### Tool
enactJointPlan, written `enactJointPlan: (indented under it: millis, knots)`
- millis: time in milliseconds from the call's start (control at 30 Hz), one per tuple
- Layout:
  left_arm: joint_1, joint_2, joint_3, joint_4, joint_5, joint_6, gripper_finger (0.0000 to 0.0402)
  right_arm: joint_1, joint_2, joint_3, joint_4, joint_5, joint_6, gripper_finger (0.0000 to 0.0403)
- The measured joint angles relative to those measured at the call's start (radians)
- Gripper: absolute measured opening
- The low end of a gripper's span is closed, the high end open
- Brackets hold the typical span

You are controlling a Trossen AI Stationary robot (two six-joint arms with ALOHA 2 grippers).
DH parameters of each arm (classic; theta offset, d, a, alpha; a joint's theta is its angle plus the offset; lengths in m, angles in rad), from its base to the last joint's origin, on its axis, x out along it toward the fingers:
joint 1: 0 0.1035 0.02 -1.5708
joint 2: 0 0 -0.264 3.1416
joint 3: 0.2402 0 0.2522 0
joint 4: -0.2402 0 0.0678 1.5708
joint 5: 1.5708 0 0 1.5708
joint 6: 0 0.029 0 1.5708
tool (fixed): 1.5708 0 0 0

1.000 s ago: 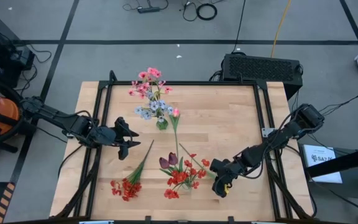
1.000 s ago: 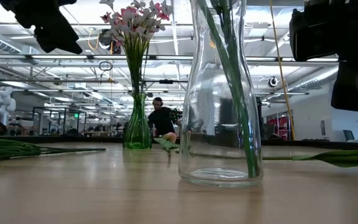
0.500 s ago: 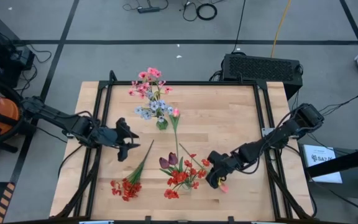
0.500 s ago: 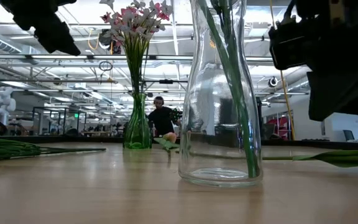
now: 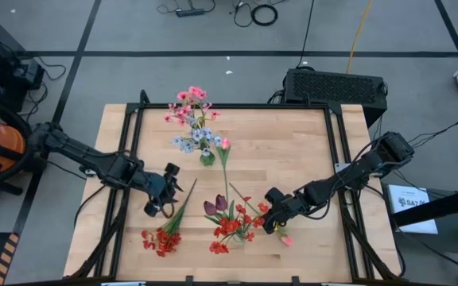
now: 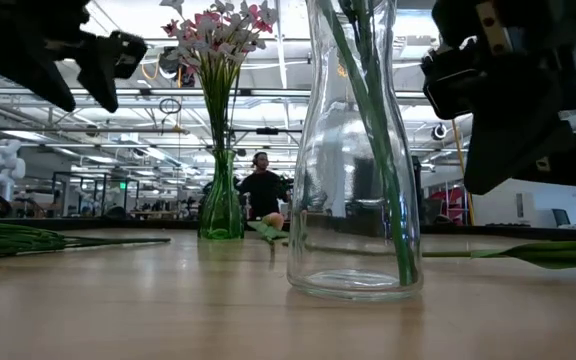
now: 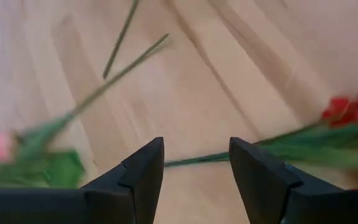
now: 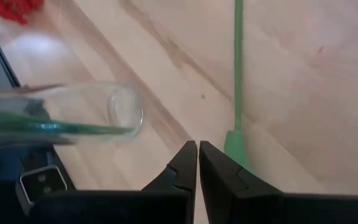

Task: Sort flowers into vase by color
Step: Put the red flowers into the transparent vase

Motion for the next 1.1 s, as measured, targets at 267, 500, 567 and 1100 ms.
enactJointPlan:
  millis: [267,500,567,1100]
  knots:
    - [0.000,0.099,0.022,-0.052,-0.001,0.520,0.0189,0.000,0.000,0.000,0.002,0.064,0.035,0.0011]
    - [-0.023,0.208,0.022,-0.225,-0.009,0.882,0.0189,0.000,0.000,0.000,0.000,0.069,0.064,0.0011]
    - [-0.039,0.232,0.022,-0.216,-0.010,0.951,0.0189,0.000,0.000,0.000,0.000,0.069,0.066,0.0011]
    - [-0.188,0.355,0.022,-0.013,0.063,1.083,0.0189,0.001,0.000,0.000,0.000,0.079,0.091,0.0011]
